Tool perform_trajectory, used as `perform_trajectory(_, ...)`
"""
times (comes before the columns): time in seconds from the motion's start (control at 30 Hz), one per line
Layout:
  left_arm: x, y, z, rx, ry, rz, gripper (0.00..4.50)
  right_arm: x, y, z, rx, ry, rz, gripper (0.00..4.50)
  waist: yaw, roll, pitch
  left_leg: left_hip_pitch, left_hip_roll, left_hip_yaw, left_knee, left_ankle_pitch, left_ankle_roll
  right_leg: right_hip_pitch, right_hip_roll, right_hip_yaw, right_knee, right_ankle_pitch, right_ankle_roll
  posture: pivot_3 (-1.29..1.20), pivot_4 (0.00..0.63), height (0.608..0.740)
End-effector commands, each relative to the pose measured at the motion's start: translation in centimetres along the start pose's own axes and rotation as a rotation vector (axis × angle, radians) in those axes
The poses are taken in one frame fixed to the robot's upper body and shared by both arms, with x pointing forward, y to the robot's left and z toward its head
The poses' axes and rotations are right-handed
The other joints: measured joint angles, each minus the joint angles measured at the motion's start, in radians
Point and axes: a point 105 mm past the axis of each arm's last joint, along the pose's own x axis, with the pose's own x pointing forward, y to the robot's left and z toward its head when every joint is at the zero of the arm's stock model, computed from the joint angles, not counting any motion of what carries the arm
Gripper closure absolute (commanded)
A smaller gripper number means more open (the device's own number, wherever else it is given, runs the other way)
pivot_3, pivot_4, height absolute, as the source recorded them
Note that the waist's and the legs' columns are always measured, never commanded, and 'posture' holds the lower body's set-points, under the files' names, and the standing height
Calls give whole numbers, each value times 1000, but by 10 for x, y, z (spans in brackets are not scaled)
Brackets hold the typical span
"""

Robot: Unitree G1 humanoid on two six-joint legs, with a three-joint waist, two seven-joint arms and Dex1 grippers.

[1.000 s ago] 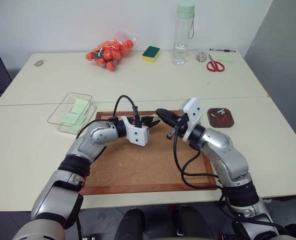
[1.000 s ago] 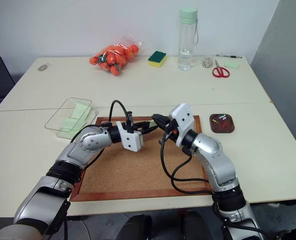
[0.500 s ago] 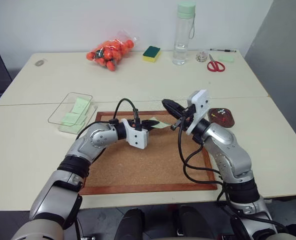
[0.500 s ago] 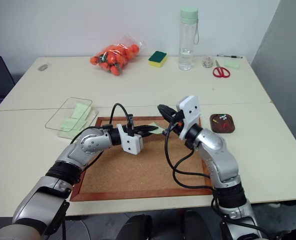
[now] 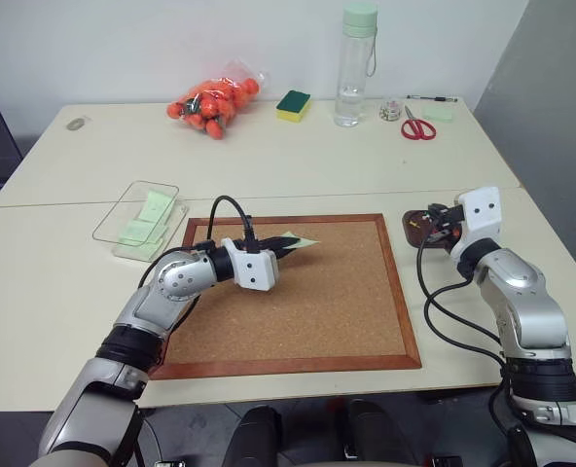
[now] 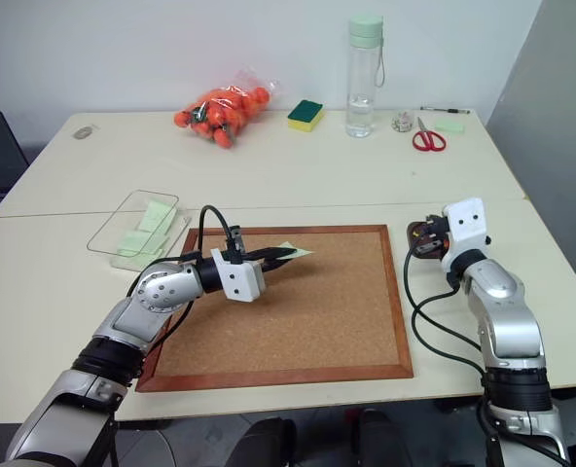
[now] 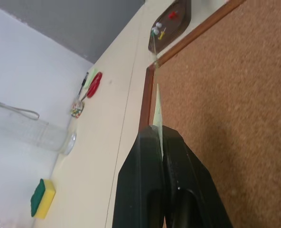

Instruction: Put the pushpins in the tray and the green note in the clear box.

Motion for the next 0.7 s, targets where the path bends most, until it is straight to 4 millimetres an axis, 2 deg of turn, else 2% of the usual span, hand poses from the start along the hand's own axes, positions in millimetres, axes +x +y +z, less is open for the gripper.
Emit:
perform_trajectory(0.03,-4,10,8,14,-16,31,4462,6,-8,3,0,-2,-2,4500,0,0,0,0,0,0,0,0,0,0,0,0,0,0,0,0,150,740)
perform_trajectory(0.23,-4,9,8,12,-11,29,4462,14,-16,-2,-3,15,-19,4500,1,0,0,0,-1,1,0,0,0,0,0,0,0,0,0,0,150,740)
perform_trajectory(0.27,-4,9,8,11,-10,29,4500,15,-17,-3,-3,16,-20,4030,2,0,0,-1,-1,1,0,0,0,0,0,0,0,0,0,0,150,740)
perform_trajectory(0.33,-4,9,8,11,-10,29,4500,17,-18,-2,2,15,-20,3687,2,0,0,-1,-1,1,0,0,0,0,0,0,0,0,0,0,150,740)
perform_trajectory(0.7,-6,10,8,13,-1,36,4500,17,-15,8,23,-27,2,1046,2,0,0,-1,-1,1,0,0,0,0,0,0,0,0,0,0,150,740)
